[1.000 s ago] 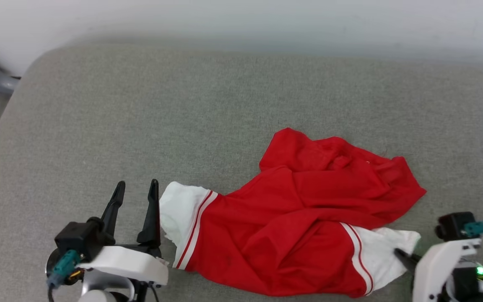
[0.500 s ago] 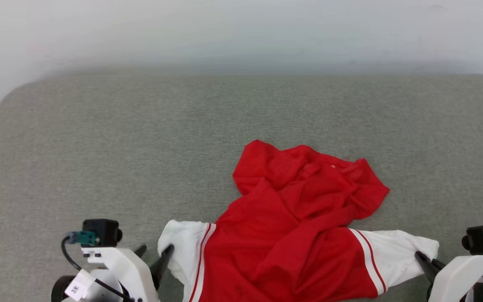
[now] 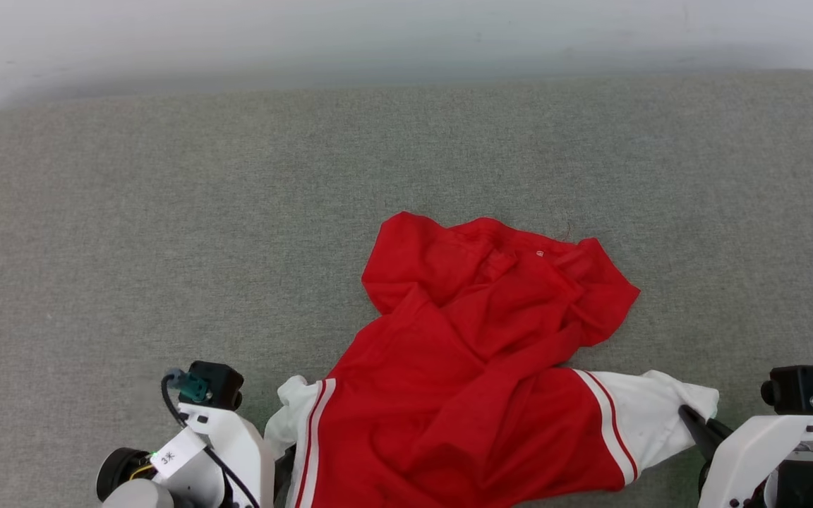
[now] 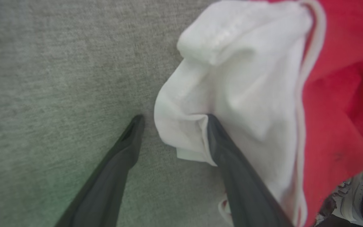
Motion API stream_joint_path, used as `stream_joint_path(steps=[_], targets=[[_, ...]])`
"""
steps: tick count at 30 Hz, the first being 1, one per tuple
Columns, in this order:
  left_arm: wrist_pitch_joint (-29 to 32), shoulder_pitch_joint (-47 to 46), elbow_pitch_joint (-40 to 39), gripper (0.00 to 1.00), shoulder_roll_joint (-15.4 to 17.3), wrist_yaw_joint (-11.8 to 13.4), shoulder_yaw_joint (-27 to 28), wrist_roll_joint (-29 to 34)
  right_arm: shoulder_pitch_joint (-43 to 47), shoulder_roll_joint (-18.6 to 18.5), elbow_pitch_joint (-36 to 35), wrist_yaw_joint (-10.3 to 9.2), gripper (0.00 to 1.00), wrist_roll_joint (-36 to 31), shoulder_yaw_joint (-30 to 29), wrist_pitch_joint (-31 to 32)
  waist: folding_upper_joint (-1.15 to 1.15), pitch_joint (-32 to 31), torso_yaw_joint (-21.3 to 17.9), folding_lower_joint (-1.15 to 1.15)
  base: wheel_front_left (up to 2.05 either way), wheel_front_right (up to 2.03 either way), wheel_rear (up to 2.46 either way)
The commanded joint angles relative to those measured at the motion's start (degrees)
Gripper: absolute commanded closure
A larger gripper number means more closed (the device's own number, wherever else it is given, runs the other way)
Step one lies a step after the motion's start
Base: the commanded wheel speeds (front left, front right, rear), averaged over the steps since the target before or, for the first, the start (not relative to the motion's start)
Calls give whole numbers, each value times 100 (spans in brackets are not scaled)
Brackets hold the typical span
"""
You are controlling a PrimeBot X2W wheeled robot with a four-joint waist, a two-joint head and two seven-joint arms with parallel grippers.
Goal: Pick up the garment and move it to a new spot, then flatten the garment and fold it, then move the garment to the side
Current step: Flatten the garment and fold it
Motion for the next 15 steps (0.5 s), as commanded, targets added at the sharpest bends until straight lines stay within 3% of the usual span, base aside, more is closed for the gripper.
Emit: stream_joint_path(steps=[1,2,3,5,8,15], targets=[[278,229,375,0,-147,-43,-309,-2,-61,18,12,-4,100,0,-1,-20,0,31,-24,0,0,0,0],[413,245,463,0,-163,-71,-423,21,-83,12,24,-4,100,5,-2,-32,0,40,-30,0,0,0,0],[491,245,514,51,-170,-97,-516,40,-109,1,33,-4,100,0,-18,-48,0,48,-36,0,0,0,0],[564,232,547,100,-209,-155,-598,17,-153,-16,47,-4,100,-9,-46,-63,0,44,-35,0,0,0,0],[382,153,422,100,-179,-99,-515,84,-168,-41,71,-4,100,-46,-111,-143,0,-10,7,0,0,0,0],[-434,36,-289,100,47,489,113,395,-195,-47,77,-5,100,-111,-225,-406,0,-290,175,0,0,0,0]])
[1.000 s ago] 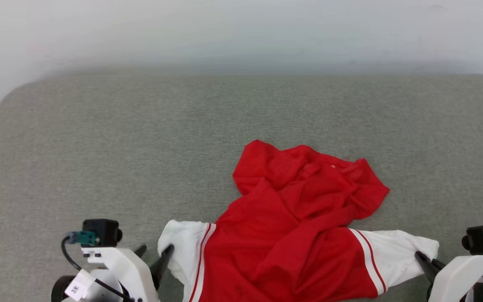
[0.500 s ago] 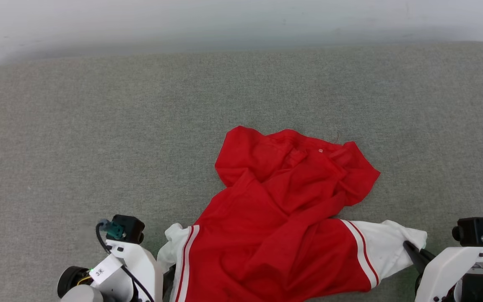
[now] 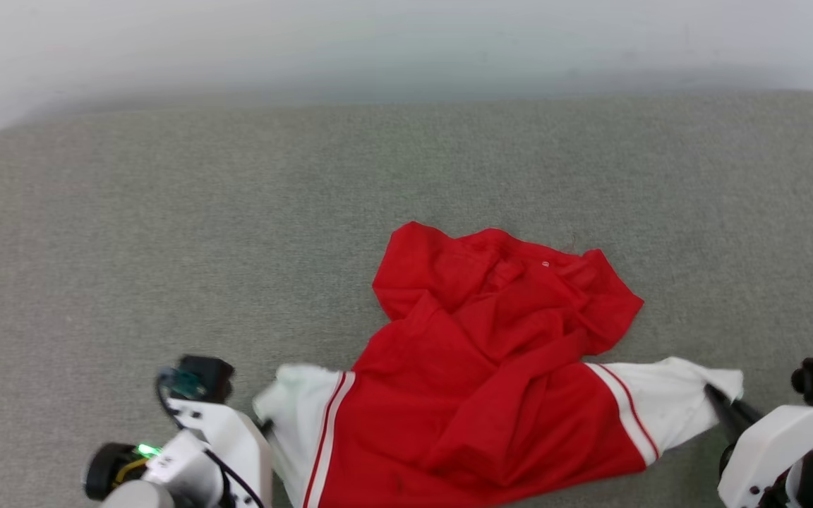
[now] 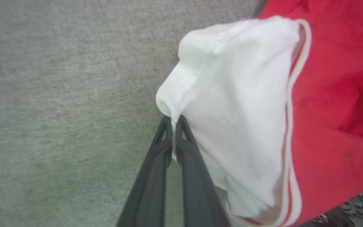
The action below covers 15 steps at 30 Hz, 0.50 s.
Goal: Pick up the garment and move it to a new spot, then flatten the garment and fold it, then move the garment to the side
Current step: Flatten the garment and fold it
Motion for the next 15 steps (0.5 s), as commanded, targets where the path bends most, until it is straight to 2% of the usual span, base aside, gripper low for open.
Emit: stream_joint_path(steps=[1,2,5,6,15], targets=[[-108,39,-106,100,67,72,108,42,-128,-28,-79,-4,100,-80,-44,-144,0,-81,65,-1,0,0,0],[-451,-8,-438,100,115,254,348,146,-244,-38,-177,-5,100,-202,-145,-448,0,-195,133,-1,0,0,0],[-774,-160,-732,100,156,401,592,222,-452,-7,-280,-4,100,-368,-204,-721,0,-258,178,-1,0,0,0],[-1060,-418,-891,100,155,456,797,262,-814,13,-318,-5,100,-517,-240,-945,0,-282,197,-1,0,0,0],[-1475,-1990,-576,100,62,236,1019,327,-2326,-112,170,-4,100,-707,-162,-1221,0,-154,246,-1,0,0,0]])
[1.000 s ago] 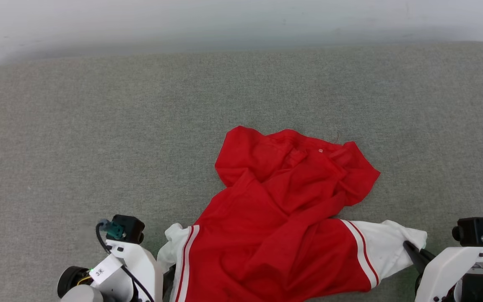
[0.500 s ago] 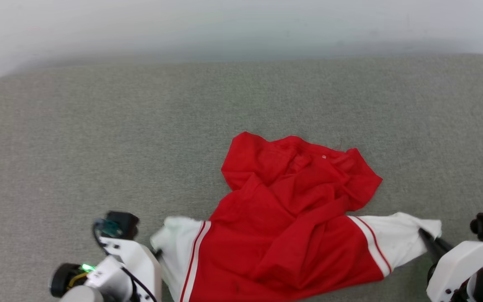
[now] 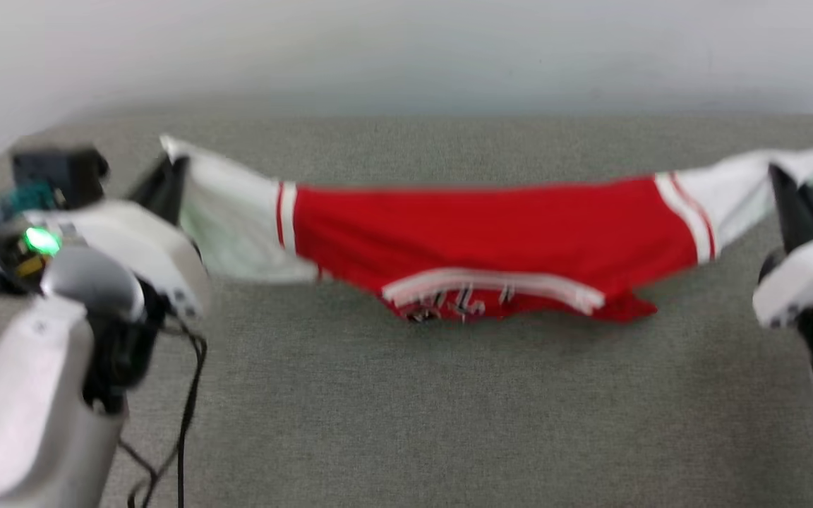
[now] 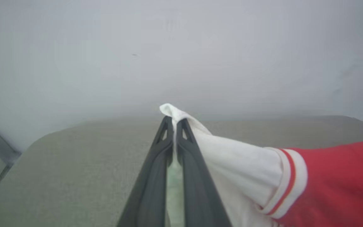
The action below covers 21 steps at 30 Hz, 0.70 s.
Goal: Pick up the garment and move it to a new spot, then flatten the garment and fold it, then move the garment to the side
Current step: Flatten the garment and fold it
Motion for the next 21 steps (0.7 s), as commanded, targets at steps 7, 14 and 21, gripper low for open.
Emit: stream_joint_path(steps=[7,14,21], targets=[[-416,-1790,792,100,-109,-281,124,92,-1686,-361,572,-4,100,-120,173,-167,0,559,-22,0,0,0,0],[-1018,-3474,1750,100,-147,-521,137,348,-3376,-584,1215,-5,100,-261,253,-360,0,1220,-63,0,0,0,0],[-1674,-4878,2643,100,-109,-691,197,533,-4955,-643,1942,-4,100,-424,374,-697,0,1783,-132,0,0,0,0]])
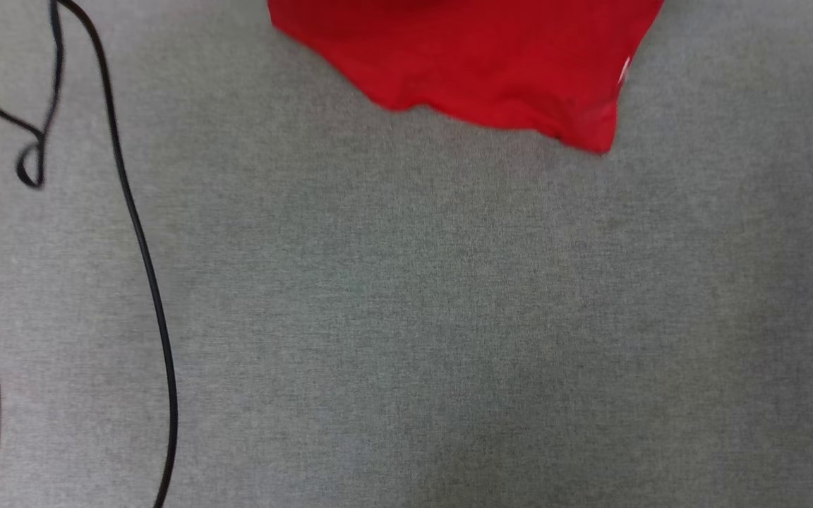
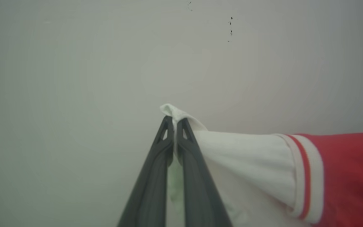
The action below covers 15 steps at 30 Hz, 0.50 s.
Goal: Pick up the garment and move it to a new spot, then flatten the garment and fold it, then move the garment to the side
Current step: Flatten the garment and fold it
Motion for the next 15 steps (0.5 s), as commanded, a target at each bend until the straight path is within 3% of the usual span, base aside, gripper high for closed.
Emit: stream_joint_path(steps=[1,15], targets=[[-128,-226,146,100,-7,-6,82,-40,-292,-25,117,-4,100,-53,31,-129,0,230,-42,-1,0,0,0],[-669,-1341,1829,100,-48,-464,-94,22,-1693,171,1622,-5,100,-142,351,-768,0,931,-71,-1,0,0,0]])
